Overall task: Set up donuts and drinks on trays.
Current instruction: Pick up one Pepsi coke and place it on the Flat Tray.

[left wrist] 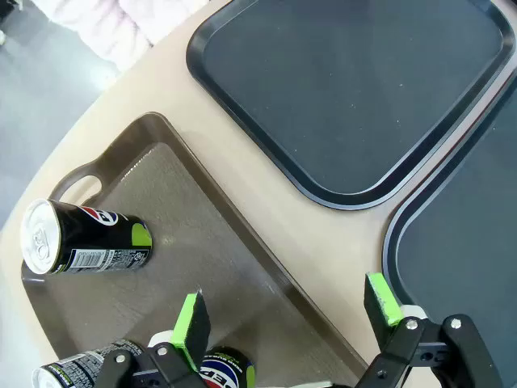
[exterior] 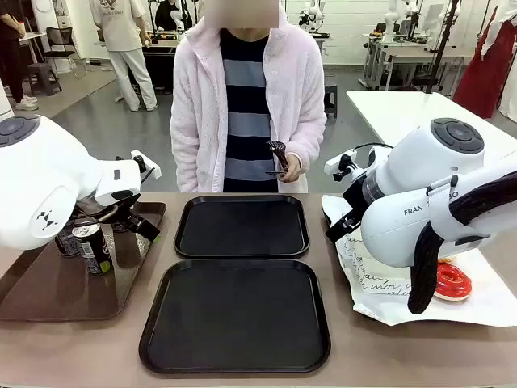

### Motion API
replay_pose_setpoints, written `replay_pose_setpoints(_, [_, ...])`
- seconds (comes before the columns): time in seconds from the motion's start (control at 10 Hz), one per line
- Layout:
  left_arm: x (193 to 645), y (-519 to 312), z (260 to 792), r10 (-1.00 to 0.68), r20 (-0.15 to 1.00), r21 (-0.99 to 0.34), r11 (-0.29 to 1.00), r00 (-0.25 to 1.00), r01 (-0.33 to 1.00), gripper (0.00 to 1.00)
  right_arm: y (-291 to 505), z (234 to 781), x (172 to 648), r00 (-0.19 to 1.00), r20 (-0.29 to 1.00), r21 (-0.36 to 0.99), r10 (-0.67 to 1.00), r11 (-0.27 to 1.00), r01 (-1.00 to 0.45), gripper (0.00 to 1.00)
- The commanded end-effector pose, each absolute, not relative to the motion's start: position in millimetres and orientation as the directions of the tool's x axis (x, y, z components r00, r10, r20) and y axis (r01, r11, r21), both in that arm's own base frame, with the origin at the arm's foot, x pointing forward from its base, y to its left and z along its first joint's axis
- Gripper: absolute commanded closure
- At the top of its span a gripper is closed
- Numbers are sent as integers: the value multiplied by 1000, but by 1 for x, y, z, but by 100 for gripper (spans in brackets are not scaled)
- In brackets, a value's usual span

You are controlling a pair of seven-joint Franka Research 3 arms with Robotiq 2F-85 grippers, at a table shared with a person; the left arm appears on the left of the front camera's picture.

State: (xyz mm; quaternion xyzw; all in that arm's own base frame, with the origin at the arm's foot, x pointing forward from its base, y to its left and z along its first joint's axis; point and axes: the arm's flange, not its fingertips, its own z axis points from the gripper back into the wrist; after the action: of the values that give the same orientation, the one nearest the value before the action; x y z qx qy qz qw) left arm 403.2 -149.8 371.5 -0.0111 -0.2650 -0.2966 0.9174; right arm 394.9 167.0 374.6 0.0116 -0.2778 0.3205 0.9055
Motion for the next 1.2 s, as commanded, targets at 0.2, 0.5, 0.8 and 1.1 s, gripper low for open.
replay_pose_setpoints(0.2, [403, -150, 371, -539, 493, 137, 824, 683, 550, 0, 167, 375, 395, 640, 510, -157, 574, 794, -587, 0])
replay_pose_setpoints(0.5, [403, -150, 371, -539, 493, 137, 824, 683, 550, 0, 167, 375, 395, 640, 510, -157, 574, 794, -587, 0])
replay_pose_setpoints(0.8, [403, -150, 371, -539, 493, 137, 824, 683, 550, 0, 167, 375, 395, 640, 510, -157, 574, 794, -587, 0])
replay_pose_setpoints(1.1, [403, -150, 371, -539, 493, 137, 824, 683, 550, 0, 167, 375, 395, 640, 510, -157, 574, 794, -587, 0])
